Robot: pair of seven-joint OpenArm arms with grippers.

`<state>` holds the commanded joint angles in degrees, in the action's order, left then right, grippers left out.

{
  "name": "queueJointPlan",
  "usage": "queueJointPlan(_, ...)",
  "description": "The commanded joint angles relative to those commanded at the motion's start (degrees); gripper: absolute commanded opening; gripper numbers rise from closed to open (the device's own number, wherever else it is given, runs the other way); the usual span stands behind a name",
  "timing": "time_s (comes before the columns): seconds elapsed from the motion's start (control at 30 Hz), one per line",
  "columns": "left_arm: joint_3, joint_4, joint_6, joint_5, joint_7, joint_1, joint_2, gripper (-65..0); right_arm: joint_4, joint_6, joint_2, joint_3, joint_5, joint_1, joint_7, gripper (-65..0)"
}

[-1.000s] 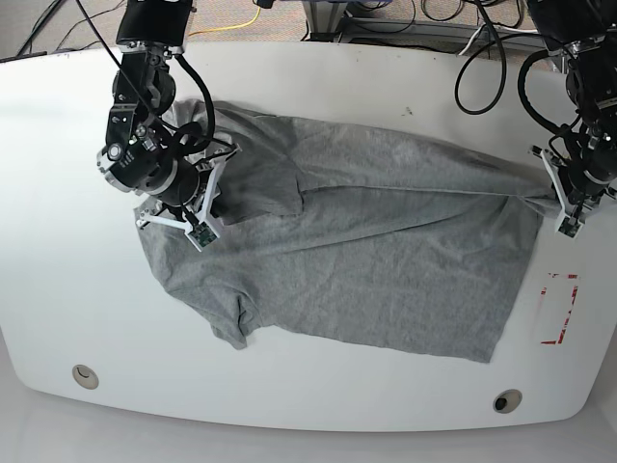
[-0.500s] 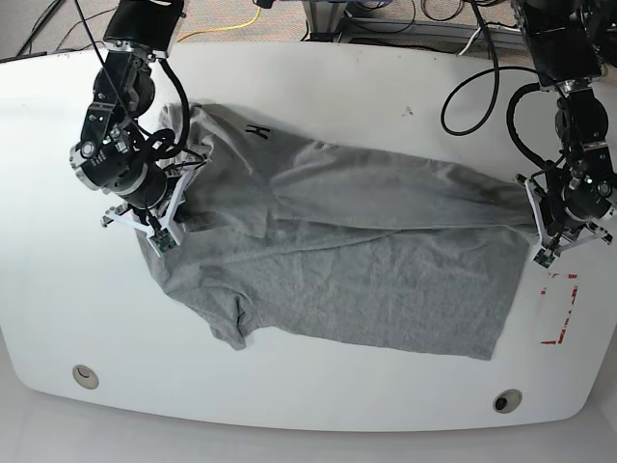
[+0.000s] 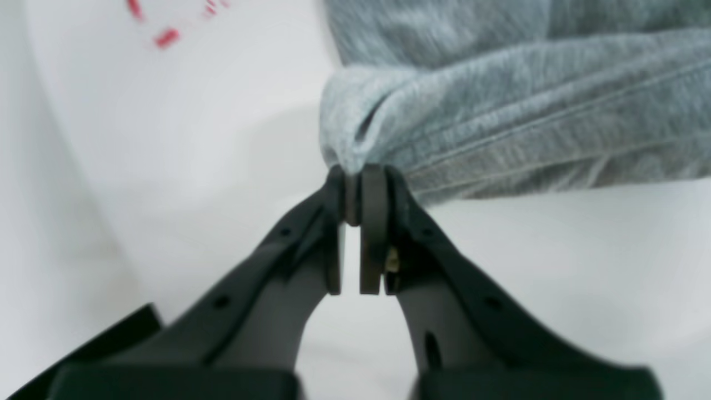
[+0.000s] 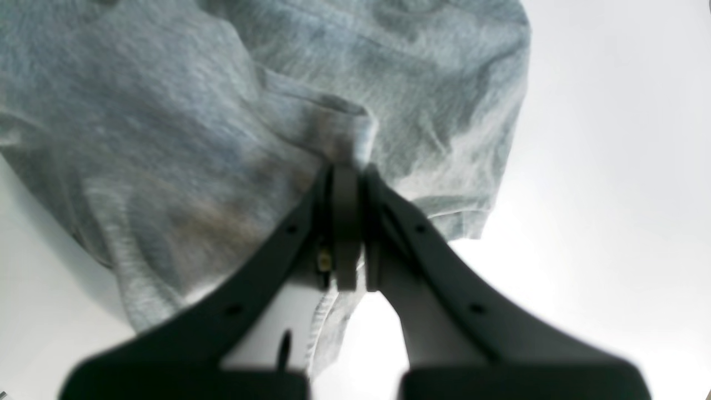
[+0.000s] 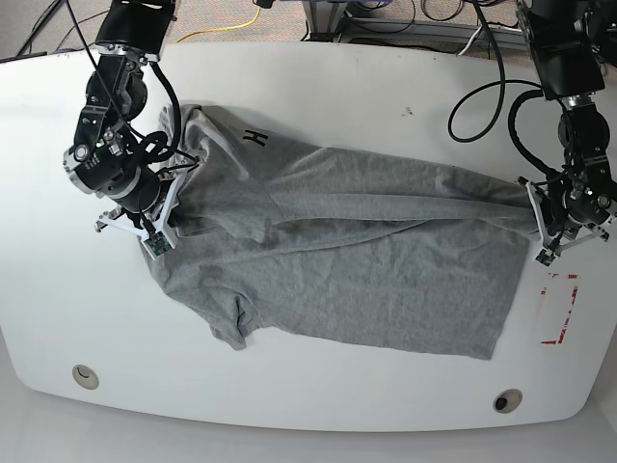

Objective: Layout the t-shirt on the table in an organized manner, then fold the t-shirt properly
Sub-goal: 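Pull the shoulder edge with the left gripper toward the hem side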

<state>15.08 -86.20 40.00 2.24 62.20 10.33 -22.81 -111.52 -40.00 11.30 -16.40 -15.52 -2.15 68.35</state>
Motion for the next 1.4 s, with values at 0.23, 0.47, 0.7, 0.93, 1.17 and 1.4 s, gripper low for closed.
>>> queueJointPlan(0.23,-0.09,3.34,0.00,0.00,-1.41,0.79,0.00,-47.9,3.96,0.00,-0.18,0.00,0.00,-0.09,-0.35,-64.2)
queueJointPlan(0.47,-0.09,4.57,0.00,-0.09,-5.19,1.05,-0.35,-24.4,5.45,0.00,-0.26,0.00,0.18,-0.79,-1.58,-40.9)
queueJointPlan(0.7,-3.08,5.63,0.00,0.18,-7.30,3.16,-3.43,-21.2,0.62,0.00,0.18,0.00,-0.26,0.26,-1.49,-6.0)
queueJointPlan(0.93,-1.41,1.76,0.00,0.26,-7.12,2.55,-5.71,-21.5,-3.69,0.00,-0.26,0.00,-0.26,4.57,1.32,-3.8)
queueJointPlan(1.17,3.25,-5.19,0.00,0.26,-7.21,-5.80,-5.80,-21.5,-3.69,0.00,-0.70,-0.09,-0.26,11.60,2.11,-8.2)
queueJointPlan(1.4,5.54,-8.00,0.00,0.35,-7.21,-11.16,-4.75,-21.7,-3.43,0.00,-3.78,-6.68,-0.26,16.00,2.11,-9.5)
